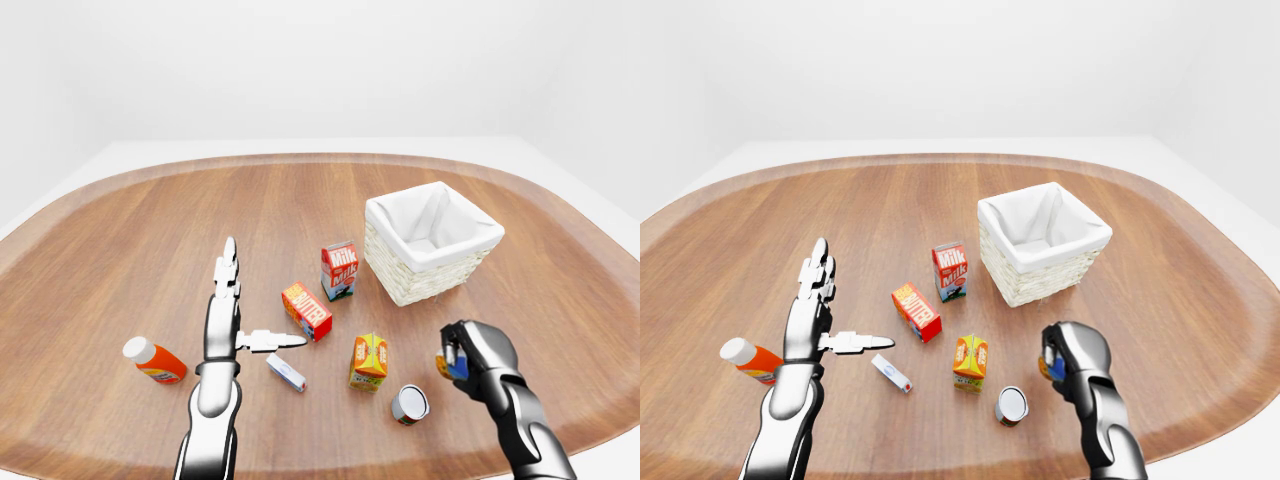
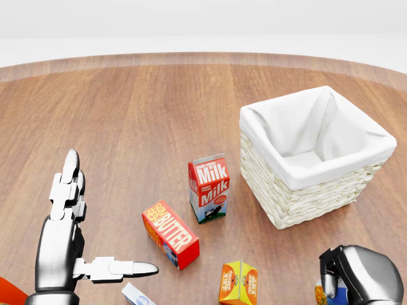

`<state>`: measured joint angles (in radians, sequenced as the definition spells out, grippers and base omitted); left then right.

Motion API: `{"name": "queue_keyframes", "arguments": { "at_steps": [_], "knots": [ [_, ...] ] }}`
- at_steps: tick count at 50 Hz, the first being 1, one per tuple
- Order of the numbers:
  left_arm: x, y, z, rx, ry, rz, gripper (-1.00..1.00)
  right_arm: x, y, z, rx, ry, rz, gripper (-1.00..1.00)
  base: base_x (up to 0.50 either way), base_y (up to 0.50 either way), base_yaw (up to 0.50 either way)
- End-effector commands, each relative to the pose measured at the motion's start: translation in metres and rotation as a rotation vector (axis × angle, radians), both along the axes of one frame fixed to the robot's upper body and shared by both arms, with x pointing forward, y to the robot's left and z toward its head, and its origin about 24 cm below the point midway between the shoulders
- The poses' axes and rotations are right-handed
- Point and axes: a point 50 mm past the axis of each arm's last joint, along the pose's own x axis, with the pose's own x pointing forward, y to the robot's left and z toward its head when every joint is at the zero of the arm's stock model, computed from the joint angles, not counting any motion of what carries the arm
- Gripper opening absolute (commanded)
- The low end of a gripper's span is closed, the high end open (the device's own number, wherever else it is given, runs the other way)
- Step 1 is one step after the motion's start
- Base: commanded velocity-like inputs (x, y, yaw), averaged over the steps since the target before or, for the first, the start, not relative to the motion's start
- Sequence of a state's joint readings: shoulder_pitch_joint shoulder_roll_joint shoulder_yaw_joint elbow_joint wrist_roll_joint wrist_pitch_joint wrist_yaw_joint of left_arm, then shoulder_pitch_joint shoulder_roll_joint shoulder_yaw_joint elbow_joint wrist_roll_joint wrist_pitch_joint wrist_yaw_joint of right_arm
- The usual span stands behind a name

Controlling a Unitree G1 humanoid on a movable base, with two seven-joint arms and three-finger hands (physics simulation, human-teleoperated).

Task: Pick up the alphabet soup and the tomato sauce, and put them in the basket.

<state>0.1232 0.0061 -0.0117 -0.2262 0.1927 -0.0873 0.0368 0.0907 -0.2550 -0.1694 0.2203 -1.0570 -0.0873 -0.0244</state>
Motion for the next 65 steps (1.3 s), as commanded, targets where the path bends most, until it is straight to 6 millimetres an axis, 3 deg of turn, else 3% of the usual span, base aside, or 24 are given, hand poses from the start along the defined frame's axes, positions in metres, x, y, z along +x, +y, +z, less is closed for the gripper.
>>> {"name": "queue_keyframes", "arguments": {
  "at_steps": [1,15,25,65],
  "knots": [
    [0.000,0.000,0.000,-0.001,0.001,-0.003,1.00,0.001,-0.003,0.025,0.013,-0.078,-0.011,-1.00,0.00,0.00,0.00],
    [0.000,0.000,0.000,-0.001,0.001,-0.003,1.00,0.008,0.000,0.054,0.049,-0.177,0.001,-1.00,0.00,0.00,0.00],
    [0.000,0.000,0.000,-0.001,0.001,-0.003,1.00,0.027,0.004,0.079,0.092,-0.275,0.033,-1.00,0.00,0.00,0.00],
    [0.000,0.000,-0.002,-0.002,0.011,-0.001,1.00,0.070,0.015,0.138,0.072,-0.366,0.084,-1.00,0.00,0.00,0.00]
  ]
}}
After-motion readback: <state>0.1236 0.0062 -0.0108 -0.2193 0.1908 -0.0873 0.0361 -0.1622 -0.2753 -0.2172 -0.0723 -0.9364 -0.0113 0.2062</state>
